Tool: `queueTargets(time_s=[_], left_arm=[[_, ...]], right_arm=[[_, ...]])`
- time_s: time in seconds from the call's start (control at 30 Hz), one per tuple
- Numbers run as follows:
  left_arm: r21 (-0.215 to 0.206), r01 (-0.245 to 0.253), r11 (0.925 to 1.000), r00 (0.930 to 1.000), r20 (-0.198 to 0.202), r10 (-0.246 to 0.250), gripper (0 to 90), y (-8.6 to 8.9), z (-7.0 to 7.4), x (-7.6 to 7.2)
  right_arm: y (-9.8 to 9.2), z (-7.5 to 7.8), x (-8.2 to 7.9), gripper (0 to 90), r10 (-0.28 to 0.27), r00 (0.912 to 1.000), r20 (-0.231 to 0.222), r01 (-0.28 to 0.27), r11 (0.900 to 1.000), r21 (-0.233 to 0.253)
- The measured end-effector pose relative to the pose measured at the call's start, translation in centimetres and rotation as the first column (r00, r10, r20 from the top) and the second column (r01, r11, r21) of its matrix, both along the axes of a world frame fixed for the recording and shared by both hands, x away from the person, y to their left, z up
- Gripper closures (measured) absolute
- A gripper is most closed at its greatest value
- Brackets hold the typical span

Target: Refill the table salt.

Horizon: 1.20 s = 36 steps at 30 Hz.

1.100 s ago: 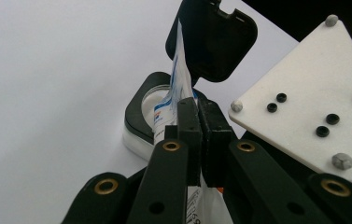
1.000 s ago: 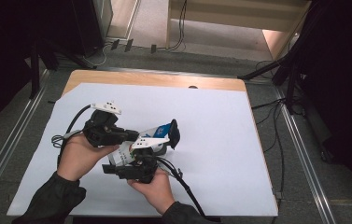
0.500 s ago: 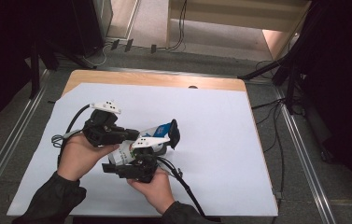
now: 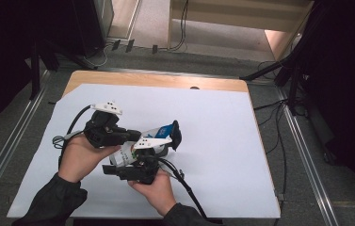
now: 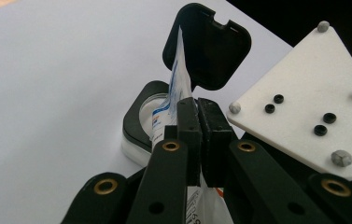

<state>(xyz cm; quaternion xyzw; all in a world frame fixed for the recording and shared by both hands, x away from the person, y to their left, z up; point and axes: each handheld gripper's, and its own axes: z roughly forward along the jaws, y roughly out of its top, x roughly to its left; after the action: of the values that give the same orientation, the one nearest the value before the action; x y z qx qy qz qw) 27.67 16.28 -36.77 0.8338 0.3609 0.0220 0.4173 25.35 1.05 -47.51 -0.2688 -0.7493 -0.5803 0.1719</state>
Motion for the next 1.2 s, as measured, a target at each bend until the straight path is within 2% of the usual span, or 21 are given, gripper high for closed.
queueTargets(time_s=[0.4,1.1,1.2], left_arm=[[0.006,0.0,1.0,0.9999,-0.01,0.0,89.3,-0.12,-0.01,0.15],[0.016,-0.004,0.9999,0.9997,-0.026,0.004,89.3,-0.06,-0.4,0.34],[0.007,-0.001,1.0,0.9998,-0.02,0.001,89.3,-0.07,-0.3,0.27]], right_arm=[[0.02,0.07,0.01,55.4,-0.003,0.9999,0.014,0.003,1.0,-0.008],[0.13,-0.16,0.07,56.1,-0.001,1.0,0.004,0.001,1.0,-0.029],[0.15,-0.12,0.01,56.3,-0.003,1.0,0.008,0.003,1.0,-0.023]])
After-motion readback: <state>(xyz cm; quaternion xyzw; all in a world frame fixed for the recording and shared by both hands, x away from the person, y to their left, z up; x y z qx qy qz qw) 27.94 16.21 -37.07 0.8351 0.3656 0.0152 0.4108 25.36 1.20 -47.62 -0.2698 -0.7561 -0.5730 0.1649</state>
